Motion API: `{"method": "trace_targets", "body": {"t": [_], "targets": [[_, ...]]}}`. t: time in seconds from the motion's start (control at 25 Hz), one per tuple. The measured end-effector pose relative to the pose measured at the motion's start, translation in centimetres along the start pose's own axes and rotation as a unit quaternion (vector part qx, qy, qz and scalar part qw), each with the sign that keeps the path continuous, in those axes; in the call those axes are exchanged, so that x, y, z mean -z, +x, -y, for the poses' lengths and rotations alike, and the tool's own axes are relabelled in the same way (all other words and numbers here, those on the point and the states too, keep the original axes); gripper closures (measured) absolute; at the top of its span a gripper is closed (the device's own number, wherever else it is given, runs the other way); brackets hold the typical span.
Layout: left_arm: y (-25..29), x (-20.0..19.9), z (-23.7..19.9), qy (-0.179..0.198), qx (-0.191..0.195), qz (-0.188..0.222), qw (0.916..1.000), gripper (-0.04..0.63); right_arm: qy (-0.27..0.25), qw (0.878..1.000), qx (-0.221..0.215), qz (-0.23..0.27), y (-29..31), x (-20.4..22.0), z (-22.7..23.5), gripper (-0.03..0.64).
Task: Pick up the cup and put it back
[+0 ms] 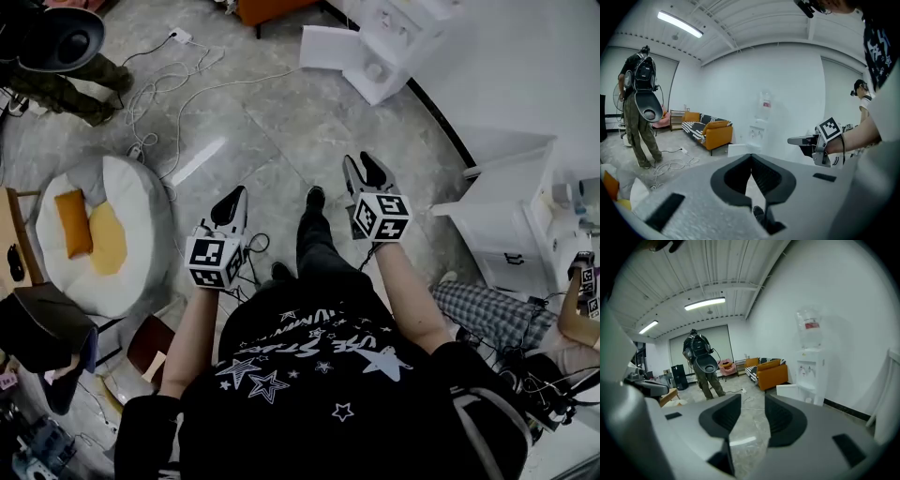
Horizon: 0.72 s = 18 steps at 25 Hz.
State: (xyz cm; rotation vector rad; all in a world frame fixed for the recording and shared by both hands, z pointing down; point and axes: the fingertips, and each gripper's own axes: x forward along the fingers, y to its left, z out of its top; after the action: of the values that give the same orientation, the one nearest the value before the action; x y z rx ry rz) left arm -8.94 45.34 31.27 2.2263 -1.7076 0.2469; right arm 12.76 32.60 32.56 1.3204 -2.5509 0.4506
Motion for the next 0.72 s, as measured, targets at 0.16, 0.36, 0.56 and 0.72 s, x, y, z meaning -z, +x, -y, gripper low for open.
{"method": "trace_targets", "body": {"t": [0.16, 0.36, 0.56, 0.72], "targets": [[4.7, -1.3, -0.5, 0.001, 0.007, -0.008, 0.9999, 0.586, 0.023, 1.0, 0.002, -0.007, 4.0, -0.4, 3.0, 0.386], [12.0, -4.5, -2.1, 0.009, 0.008, -0.017, 0.9998, 0.586, 0.048, 0.999, 0.008, -0.013, 10.2, -2.3, 8.3, 0.308], [20.1, -8.7, -2.4, 0.024, 0.016, -0.012, 0.9995, 0.586, 0.075, 0.997, 0.024, -0.006, 15.4, -5.2, 14.7, 0.282], [25.4, -11.9, -2.1, 0.024, 0.012, 0.002, 0.9996, 0.586, 0.098, 0.995, 0.032, -0.007, 18.3, -6.2, 19.2, 0.278]]}}
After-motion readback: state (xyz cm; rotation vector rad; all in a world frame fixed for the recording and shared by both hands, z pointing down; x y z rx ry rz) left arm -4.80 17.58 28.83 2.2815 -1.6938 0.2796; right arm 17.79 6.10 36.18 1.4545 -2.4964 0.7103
